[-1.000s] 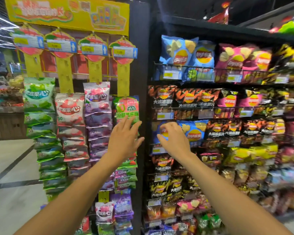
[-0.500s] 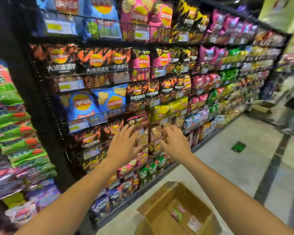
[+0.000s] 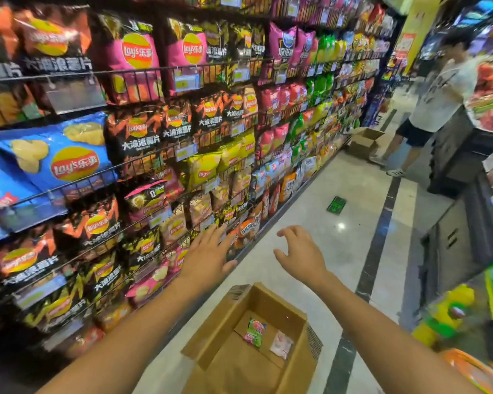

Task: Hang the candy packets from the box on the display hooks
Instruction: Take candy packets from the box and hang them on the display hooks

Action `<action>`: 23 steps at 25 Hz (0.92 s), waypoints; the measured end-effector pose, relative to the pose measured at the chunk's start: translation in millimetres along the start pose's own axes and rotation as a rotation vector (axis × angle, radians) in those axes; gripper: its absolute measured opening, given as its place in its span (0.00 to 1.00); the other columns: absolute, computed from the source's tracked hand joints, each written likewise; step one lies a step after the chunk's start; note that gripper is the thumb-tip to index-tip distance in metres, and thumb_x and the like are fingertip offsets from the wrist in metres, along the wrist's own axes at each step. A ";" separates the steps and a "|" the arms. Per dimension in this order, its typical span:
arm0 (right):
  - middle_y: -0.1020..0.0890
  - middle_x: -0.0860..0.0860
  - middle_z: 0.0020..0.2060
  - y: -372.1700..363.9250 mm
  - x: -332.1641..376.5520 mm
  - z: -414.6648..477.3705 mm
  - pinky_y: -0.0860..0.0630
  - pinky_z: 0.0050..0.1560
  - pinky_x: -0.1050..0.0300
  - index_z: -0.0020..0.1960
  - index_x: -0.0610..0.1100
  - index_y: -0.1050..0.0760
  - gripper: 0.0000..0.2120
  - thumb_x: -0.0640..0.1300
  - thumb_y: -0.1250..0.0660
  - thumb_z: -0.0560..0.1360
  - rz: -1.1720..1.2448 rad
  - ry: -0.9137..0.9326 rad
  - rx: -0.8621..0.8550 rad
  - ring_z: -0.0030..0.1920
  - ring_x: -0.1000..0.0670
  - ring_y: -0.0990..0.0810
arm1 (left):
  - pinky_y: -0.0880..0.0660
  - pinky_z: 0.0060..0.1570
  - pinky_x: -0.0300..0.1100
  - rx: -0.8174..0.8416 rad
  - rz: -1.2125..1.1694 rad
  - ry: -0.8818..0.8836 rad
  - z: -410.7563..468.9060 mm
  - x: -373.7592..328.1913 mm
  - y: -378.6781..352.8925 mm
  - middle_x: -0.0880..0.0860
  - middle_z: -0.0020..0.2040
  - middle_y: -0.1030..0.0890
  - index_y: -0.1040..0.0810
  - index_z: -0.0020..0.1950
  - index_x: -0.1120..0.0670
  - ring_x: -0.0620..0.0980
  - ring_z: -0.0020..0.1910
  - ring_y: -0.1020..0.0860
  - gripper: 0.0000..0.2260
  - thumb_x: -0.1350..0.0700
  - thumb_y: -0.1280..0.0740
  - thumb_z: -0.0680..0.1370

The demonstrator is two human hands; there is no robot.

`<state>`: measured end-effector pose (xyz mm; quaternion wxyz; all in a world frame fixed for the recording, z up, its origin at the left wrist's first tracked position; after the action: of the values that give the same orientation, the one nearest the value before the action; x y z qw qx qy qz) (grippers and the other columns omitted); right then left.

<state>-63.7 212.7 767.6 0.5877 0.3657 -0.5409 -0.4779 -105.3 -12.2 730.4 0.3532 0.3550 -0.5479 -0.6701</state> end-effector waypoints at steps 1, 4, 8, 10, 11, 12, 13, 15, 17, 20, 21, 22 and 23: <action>0.27 0.50 0.68 -9.7 -8.9 12.5 0.25 0.64 0.49 0.70 0.49 0.27 0.20 0.54 0.34 0.80 -0.004 -0.022 0.014 0.69 0.47 0.28 | 0.48 0.81 0.58 0.004 -0.020 -0.006 15.5 2.4 -10.1 0.53 0.85 0.47 0.43 0.83 0.46 0.57 0.85 0.51 0.32 0.36 0.40 0.83; 0.27 0.50 0.69 -42.5 -29.7 40.8 0.26 0.66 0.51 0.70 0.49 0.27 0.21 0.54 0.34 0.80 -0.004 -0.056 0.046 0.69 0.47 0.28 | 0.50 0.81 0.57 0.035 -0.060 -0.035 51.1 10.0 -45.0 0.53 0.85 0.47 0.44 0.84 0.47 0.56 0.85 0.52 0.32 0.36 0.41 0.83; 0.27 0.52 0.70 -115.7 -64.1 68.5 0.25 0.66 0.53 0.70 0.51 0.27 0.20 0.54 0.33 0.80 0.016 -0.110 0.100 0.69 0.48 0.27 | 0.50 0.81 0.56 0.109 -0.081 -0.054 84.3 19.1 -123.6 0.51 0.85 0.48 0.44 0.84 0.46 0.55 0.85 0.52 0.32 0.35 0.42 0.83; 0.28 0.52 0.71 -164.8 -87.3 74.8 0.24 0.66 0.54 0.71 0.52 0.27 0.20 0.55 0.33 0.80 0.027 -0.144 0.139 0.69 0.49 0.27 | 0.50 0.82 0.56 0.138 -0.095 -0.056 90.8 17.9 -173.1 0.52 0.86 0.48 0.45 0.84 0.46 0.55 0.85 0.52 0.32 0.35 0.42 0.84; 0.28 0.52 0.71 -189.2 -98.5 75.5 0.24 0.66 0.54 0.71 0.52 0.27 0.20 0.55 0.33 0.80 0.030 -0.155 0.159 0.69 0.49 0.27 | 0.51 0.82 0.55 0.160 -0.108 -0.061 91.1 15.6 -198.1 0.53 0.86 0.48 0.45 0.85 0.46 0.55 0.85 0.52 0.32 0.36 0.42 0.84; 0.27 0.52 0.71 -214.5 -109.6 74.5 0.24 0.66 0.54 0.70 0.52 0.27 0.20 0.55 0.33 0.80 0.029 -0.160 0.175 0.69 0.49 0.27 | 0.52 0.81 0.55 0.180 -0.127 -0.062 89.6 13.0 -224.0 0.53 0.86 0.48 0.45 0.85 0.47 0.55 0.85 0.52 0.32 0.37 0.42 0.84; 0.27 0.52 0.71 -245.3 -122.6 72.7 0.25 0.65 0.55 0.70 0.52 0.27 0.19 0.54 0.33 0.81 0.027 -0.167 0.198 0.68 0.49 0.26 | 0.53 0.81 0.54 0.201 -0.151 -0.061 88.3 10.4 -254.9 0.52 0.86 0.48 0.44 0.84 0.47 0.55 0.85 0.52 0.31 0.38 0.41 0.84; 0.27 0.52 0.71 -312.0 -152.2 68.1 0.25 0.64 0.55 0.70 0.51 0.27 0.18 0.53 0.35 0.82 0.024 -0.172 0.250 0.68 0.49 0.26 | 0.50 0.81 0.54 0.262 -0.190 -0.053 83.3 5.7 -321.8 0.52 0.85 0.47 0.43 0.84 0.48 0.55 0.85 0.50 0.31 0.39 0.39 0.84; 0.26 0.50 0.70 -385.6 -180.7 59.2 0.23 0.60 0.54 0.71 0.50 0.27 0.19 0.52 0.36 0.82 0.011 -0.157 0.316 0.66 0.47 0.25 | 0.45 0.80 0.53 0.270 -0.226 -0.066 77.3 3.5 -391.7 0.53 0.85 0.43 0.41 0.84 0.50 0.57 0.84 0.44 0.32 0.40 0.36 0.83; 0.25 0.46 0.67 -494.2 -222.0 41.3 0.21 0.55 0.50 0.72 0.47 0.28 0.23 0.53 0.35 0.80 -0.042 -0.131 0.398 0.61 0.43 0.22 | 0.47 0.82 0.54 0.358 -0.263 -0.054 59.1 5.3 -493.2 0.52 0.85 0.47 0.44 0.84 0.47 0.55 0.84 0.47 0.33 0.39 0.38 0.83; 0.25 0.46 0.67 -531.7 -233.9 35.0 0.21 0.55 0.49 0.73 0.47 0.28 0.24 0.53 0.35 0.80 -0.056 -0.138 0.416 0.61 0.43 0.23 | 0.48 0.82 0.55 0.394 -0.270 -0.043 52.3 7.4 -527.9 0.51 0.86 0.49 0.46 0.85 0.45 0.54 0.84 0.49 0.33 0.37 0.39 0.83; 0.25 0.46 0.67 -569.8 -245.2 27.5 0.22 0.55 0.50 0.73 0.47 0.29 0.23 0.53 0.35 0.80 -0.069 -0.141 0.437 0.62 0.43 0.23 | 0.48 0.82 0.55 0.419 -0.272 -0.027 44.3 9.3 -560.2 0.50 0.85 0.49 0.47 0.85 0.44 0.53 0.84 0.50 0.33 0.35 0.40 0.83; 0.26 0.46 0.66 -605.8 -255.5 21.9 0.22 0.56 0.49 0.74 0.48 0.30 0.23 0.52 0.36 0.81 -0.081 -0.142 0.462 0.63 0.43 0.24 | 0.48 0.82 0.54 0.429 -0.273 -0.013 39.2 11.8 -588.4 0.49 0.85 0.48 0.47 0.85 0.43 0.52 0.84 0.49 0.34 0.34 0.41 0.82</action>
<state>-175.2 292.1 124.1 0.4293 0.4773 -0.6607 -0.3891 -194.7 84.9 155.5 0.1723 0.4883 -0.6269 -0.5822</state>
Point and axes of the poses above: each hand's wrist, its own z-axis towards the middle knuckle, its own y-axis out of the back of the hand, x = y × z, the point moved 7 cm from there along z, towards the middle knuckle
